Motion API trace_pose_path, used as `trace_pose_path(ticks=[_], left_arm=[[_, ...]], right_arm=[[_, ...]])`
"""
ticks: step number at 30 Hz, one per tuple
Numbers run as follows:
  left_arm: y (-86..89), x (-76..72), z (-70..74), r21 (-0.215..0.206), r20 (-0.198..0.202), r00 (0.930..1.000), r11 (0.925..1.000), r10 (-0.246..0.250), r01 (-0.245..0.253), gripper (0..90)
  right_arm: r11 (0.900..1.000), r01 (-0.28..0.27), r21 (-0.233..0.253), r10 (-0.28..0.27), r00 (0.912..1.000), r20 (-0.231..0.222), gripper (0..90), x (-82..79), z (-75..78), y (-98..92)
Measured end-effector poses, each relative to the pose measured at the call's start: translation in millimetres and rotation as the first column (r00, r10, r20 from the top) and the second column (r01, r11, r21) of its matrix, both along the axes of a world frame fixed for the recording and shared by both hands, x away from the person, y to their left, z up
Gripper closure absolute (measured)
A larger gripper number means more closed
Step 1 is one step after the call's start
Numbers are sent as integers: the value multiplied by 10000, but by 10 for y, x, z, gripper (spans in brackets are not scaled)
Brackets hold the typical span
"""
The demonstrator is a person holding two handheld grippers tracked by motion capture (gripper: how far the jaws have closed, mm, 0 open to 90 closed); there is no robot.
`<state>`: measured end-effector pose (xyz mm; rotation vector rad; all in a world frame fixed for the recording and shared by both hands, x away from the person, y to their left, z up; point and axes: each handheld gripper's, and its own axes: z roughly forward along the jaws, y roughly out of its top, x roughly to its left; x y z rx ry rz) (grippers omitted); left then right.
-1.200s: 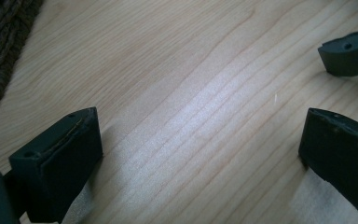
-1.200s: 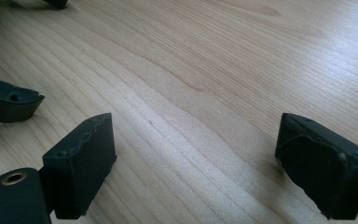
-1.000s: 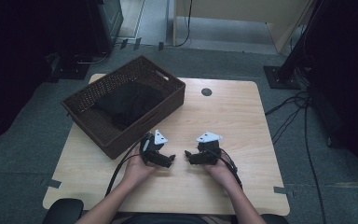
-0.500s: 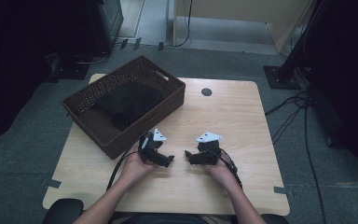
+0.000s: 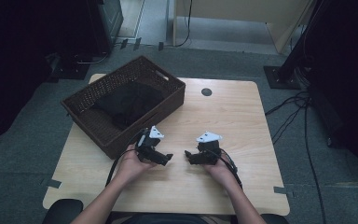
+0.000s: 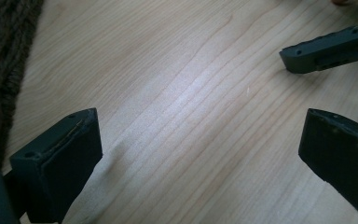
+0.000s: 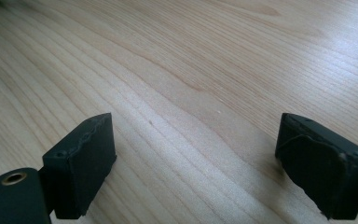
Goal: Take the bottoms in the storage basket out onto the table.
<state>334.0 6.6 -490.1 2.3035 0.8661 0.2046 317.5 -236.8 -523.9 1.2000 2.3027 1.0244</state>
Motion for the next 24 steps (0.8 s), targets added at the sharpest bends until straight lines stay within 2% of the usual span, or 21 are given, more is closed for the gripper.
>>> trace_pose_path(ticks=[5,8,14,16,24], left_arm=[[54,-7,73,-125,-228,9996,9998,165,-168,0],[80,-16,136,-153,-128,9997,9997,202,-204,0],[122,-34,257,-170,-283,9996,9998,62,-67,0],[145,-31,329,-401,-378,9993,9992,37,-52,0],[218,15,602,-276,-154,9999,9996,-59,54,0]], right_arm=[[9999,-100,-38,100,10000,3,116,8,0,4],[9999,-143,-22,143,9999,-51,116,17,2,18],[9998,-186,-50,186,9998,-35,115,32,2,31],[9998,-175,-42,175,9998,-39,115,34,2,36],[9998,-197,-38,197,9998,-18,115,40,1,37]])
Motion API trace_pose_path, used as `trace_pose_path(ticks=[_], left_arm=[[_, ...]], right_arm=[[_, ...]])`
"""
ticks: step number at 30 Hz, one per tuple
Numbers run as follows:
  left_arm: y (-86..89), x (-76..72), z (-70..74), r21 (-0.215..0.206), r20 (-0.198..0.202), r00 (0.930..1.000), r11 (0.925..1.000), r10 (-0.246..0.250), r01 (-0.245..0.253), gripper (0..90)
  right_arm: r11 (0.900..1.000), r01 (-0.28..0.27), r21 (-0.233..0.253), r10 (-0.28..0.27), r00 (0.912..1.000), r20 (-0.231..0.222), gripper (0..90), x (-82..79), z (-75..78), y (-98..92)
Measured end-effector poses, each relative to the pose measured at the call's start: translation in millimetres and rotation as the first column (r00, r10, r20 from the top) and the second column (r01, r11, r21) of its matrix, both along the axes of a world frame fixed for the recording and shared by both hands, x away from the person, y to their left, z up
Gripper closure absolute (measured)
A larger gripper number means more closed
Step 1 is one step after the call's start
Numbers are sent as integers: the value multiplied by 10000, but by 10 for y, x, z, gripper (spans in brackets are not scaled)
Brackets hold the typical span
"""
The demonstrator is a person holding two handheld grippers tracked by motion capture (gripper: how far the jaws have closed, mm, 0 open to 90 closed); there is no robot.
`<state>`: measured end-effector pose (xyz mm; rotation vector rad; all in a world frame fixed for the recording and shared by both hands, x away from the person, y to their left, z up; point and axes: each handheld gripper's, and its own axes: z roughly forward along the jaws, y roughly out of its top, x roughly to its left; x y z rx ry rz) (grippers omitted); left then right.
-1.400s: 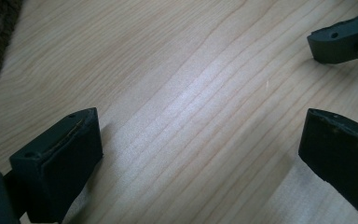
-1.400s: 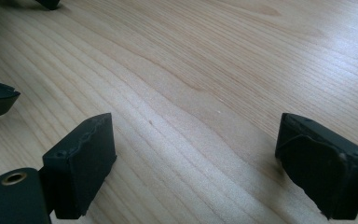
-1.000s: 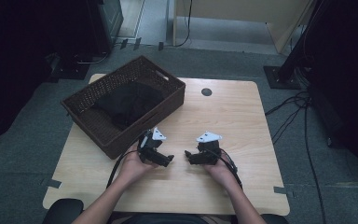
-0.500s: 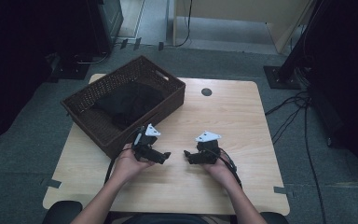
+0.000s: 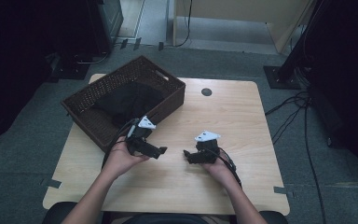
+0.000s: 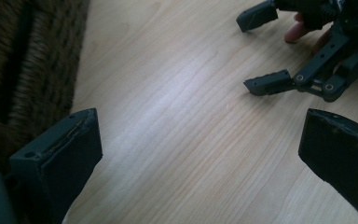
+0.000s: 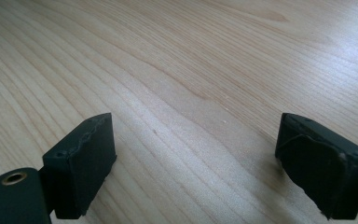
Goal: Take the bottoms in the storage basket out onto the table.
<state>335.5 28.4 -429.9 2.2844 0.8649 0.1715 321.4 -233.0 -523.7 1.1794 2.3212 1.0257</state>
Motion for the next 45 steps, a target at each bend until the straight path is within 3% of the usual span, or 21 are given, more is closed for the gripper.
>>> trace_pose_path(ticks=[11,17,28,45], left_arm=[[67,84,304,207,139,9999,9998,-33,30,0],[187,184,454,106,43,10000,9999,42,-42,32],[357,367,626,166,300,9995,9998,49,-54,34],[595,810,643,301,426,9982,9986,412,-425,40]], right_arm=[[10000,-1,19,1,10000,31,115,1,-3,1],[10000,22,21,-22,10000,36,115,0,-3,2],[10000,2,15,-2,10000,25,115,0,-2,1],[10000,27,23,-27,10000,-5,115,-2,-1,2]])
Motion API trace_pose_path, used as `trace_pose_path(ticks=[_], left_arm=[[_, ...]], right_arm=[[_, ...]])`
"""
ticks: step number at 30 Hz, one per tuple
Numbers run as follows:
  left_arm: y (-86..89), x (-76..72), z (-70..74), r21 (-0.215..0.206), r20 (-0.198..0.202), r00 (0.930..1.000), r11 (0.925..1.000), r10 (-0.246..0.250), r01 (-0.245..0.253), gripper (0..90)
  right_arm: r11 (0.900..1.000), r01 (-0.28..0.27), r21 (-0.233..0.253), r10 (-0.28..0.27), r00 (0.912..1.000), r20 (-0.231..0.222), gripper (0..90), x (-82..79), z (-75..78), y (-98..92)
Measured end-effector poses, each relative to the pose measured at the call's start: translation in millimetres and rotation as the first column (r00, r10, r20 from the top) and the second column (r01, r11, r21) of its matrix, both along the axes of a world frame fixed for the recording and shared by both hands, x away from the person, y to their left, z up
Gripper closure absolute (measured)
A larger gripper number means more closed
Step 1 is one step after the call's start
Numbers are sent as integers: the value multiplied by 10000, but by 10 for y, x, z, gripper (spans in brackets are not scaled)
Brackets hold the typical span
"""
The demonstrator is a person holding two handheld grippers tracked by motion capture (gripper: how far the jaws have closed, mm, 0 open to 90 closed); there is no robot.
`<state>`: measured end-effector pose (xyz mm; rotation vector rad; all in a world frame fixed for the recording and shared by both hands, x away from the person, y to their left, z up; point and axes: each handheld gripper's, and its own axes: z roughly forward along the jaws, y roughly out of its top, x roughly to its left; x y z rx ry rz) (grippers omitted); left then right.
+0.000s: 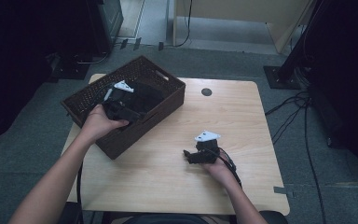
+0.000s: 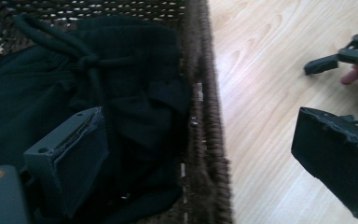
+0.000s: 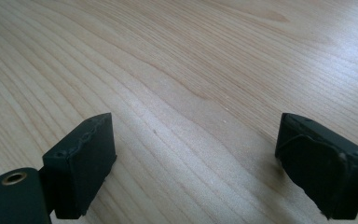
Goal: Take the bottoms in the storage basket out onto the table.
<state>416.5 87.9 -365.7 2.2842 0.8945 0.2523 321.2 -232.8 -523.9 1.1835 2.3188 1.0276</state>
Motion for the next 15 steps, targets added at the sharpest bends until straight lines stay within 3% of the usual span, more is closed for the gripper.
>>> trace_pose_path(ticks=[7,15], left_arm=[[124,216,-17,262,46,9997,9994,224,-225,40],[195,444,-138,506,22,9984,9971,561,-562,40]], right_arm=[[10000,31,18,-31,10000,-24,115,-2,0,2],[10000,8,-8,-8,10000,-13,115,0,1,0]])
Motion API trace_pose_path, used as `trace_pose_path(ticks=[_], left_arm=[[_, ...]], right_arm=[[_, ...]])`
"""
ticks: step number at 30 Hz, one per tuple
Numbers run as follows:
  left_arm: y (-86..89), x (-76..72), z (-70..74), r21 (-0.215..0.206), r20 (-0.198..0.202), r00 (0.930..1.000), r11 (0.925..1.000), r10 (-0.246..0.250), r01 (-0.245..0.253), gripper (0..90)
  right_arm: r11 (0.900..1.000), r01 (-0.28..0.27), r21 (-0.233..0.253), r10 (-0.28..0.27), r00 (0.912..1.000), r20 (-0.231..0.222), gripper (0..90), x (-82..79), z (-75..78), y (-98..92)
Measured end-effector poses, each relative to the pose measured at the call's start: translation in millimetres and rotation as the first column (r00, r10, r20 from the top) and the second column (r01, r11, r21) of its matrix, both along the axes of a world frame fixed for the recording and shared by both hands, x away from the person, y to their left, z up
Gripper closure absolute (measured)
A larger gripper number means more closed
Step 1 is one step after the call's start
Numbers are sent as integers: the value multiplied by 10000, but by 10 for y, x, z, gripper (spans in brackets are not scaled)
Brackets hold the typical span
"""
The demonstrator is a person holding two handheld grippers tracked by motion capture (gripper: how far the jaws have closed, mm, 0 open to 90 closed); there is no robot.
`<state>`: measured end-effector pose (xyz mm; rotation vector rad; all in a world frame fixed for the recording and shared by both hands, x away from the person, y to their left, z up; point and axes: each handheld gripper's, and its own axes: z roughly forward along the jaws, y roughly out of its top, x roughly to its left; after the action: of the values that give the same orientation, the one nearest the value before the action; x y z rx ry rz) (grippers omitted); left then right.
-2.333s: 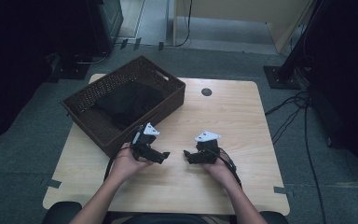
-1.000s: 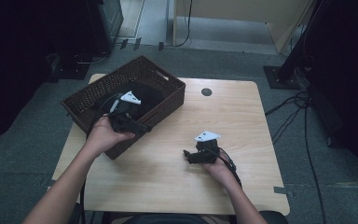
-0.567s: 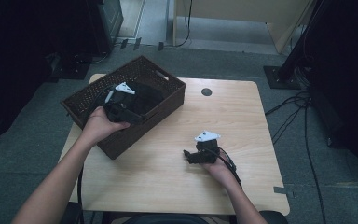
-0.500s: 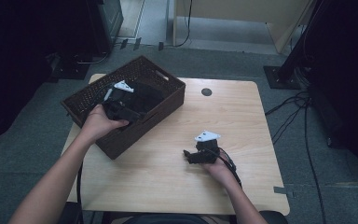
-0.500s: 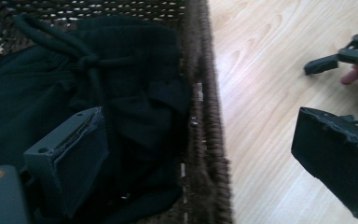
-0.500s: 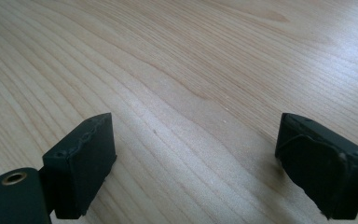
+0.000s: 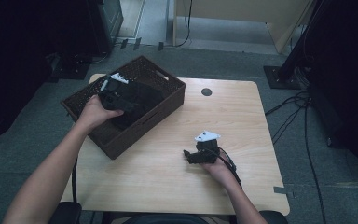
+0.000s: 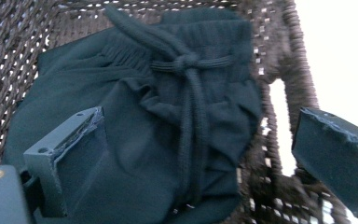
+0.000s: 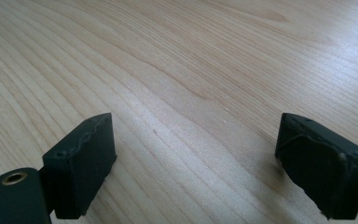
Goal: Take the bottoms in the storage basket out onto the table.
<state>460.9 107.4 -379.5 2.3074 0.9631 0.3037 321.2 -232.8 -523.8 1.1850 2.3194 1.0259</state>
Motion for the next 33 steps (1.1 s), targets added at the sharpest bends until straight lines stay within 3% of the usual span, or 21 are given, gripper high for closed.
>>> trace_pose_path(ticks=[3,6,12,15,17,21,27,30,33], left_arm=[[-14,64,-56,-86,-77,9999,9998,151,-152,26],[-47,127,-131,170,-26,9996,9995,266,-266,11],[-25,290,-289,221,-186,9981,9980,590,-585,0],[5,347,-380,164,-582,9965,9981,608,-599,0],[8,346,-431,135,-669,9969,9991,416,-408,0],[-4,326,-500,517,-610,9978,9984,261,-229,0],[60,357,-564,1018,-474,9975,9937,515,-464,0],[136,361,-536,825,-522,9975,9957,471,-427,0],[209,331,-518,701,-810,9966,9975,113,-56,0]], right_arm=[[10000,1,2,-1,10000,-1,115,0,0,0],[10000,14,7,-14,10000,-23,115,-2,1,1],[10000,0,-1,0,10000,0,115,0,0,0],[10000,0,1,0,10000,-1,115,0,0,0],[10000,1,-1,-1,10000,0,115,0,0,0],[10000,-2,-1,2,10000,2,115,0,0,0],[10000,-19,-3,19,10000,5,115,0,0,4],[10000,-19,-1,19,10000,5,116,0,0,4],[10000,-18,-3,18,10000,6,115,0,0,4]])
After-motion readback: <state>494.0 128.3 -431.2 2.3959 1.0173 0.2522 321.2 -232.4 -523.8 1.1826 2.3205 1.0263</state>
